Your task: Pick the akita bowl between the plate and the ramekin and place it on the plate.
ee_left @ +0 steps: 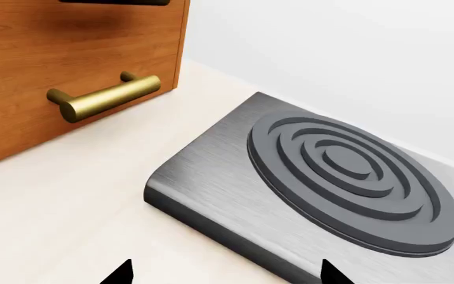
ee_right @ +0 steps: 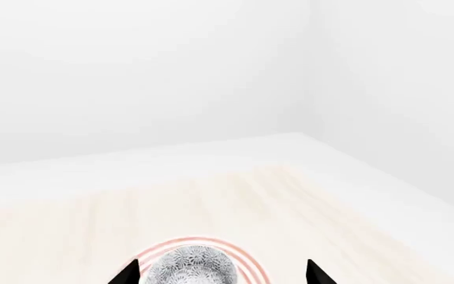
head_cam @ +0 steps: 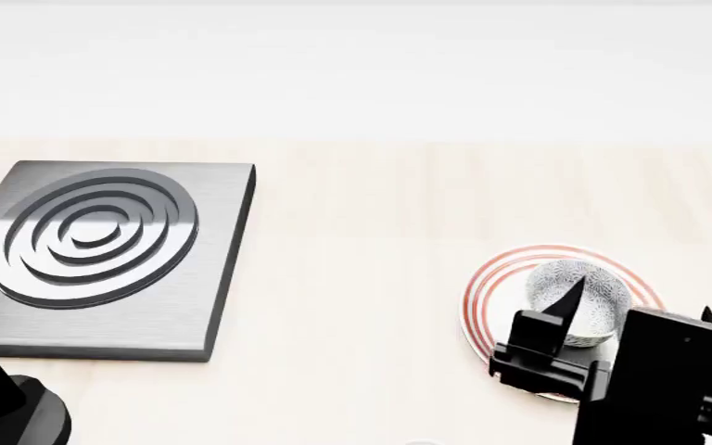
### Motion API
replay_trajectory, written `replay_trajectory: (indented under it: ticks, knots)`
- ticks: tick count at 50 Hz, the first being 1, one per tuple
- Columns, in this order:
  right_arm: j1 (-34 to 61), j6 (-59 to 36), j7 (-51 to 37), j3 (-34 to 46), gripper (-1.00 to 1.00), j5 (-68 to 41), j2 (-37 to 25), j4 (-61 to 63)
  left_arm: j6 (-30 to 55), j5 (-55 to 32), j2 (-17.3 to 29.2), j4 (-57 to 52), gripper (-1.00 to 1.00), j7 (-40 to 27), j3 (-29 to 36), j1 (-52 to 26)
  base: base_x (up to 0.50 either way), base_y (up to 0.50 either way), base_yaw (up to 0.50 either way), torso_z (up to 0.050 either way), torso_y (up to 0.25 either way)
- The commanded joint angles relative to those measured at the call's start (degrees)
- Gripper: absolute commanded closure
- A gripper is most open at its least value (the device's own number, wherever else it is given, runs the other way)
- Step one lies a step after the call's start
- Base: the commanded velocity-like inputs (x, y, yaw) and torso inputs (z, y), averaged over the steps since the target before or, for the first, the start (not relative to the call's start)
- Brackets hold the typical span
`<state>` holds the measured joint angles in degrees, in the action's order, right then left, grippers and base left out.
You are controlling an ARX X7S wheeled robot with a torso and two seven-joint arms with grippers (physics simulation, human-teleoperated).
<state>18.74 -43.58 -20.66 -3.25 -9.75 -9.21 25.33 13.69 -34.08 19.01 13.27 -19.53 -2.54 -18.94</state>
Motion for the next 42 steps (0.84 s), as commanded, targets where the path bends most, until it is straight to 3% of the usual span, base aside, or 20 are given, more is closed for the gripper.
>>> replay_trajectory:
  ticks: [1, 42]
  knots:
    - [-6.0, 3.4, -1.4, 0.7, -1.0, 1.0, -0.1, 3.2, -0.4, 0.1, 0.0, 0.3, -1.0, 0.1, 0.1, 0.0, 0.0, 0.0, 0.0, 0.0, 0.0]
    - [-13.5, -3.0, -5.8, -5.4, -1.0, -0.1, -3.1, 21.4, 1.7, -3.5, 1.2, -6.5, -1.0, -0.9, -1.0, 2.0, 0.0, 0.0, 0.0, 0.0, 0.0]
